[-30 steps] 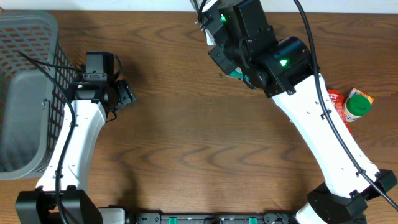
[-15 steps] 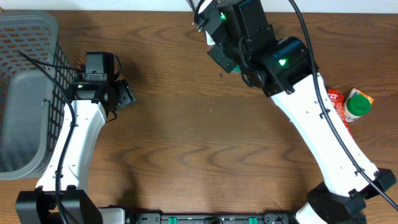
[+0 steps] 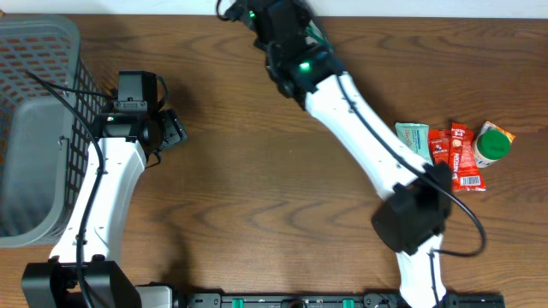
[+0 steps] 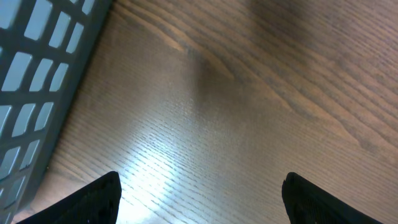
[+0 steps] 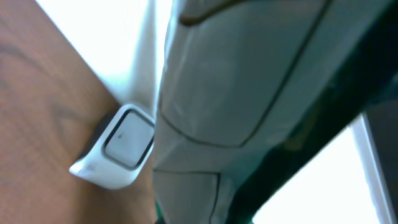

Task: Scan the item barcode
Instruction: 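Hold the gloves pack barcode over the white scanner with the right gripper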

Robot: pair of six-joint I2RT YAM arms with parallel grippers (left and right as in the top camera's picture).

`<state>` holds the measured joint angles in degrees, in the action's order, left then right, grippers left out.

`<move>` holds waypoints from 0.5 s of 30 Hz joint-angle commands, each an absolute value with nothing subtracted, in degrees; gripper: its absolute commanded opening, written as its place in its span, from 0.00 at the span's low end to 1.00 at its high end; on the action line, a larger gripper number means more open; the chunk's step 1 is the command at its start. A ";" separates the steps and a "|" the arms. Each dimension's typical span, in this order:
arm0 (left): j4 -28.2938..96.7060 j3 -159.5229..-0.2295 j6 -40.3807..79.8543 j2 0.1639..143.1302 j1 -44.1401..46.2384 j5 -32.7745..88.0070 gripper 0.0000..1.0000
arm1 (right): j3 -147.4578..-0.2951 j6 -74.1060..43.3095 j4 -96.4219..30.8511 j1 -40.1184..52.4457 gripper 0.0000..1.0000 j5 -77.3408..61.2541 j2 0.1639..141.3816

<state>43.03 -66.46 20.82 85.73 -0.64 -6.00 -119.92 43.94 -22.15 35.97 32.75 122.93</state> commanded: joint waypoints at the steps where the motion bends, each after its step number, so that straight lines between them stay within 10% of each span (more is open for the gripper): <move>1: 43.00 -67.13 21.10 85.23 -0.58 -6.72 0.83 | -120.64 55.77 -13.56 36.12 0.01 36.23 127.44; 15: 43.00 -67.13 21.10 85.23 -0.58 -6.72 0.83 | -120.64 74.04 15.66 33.15 0.01 36.14 142.91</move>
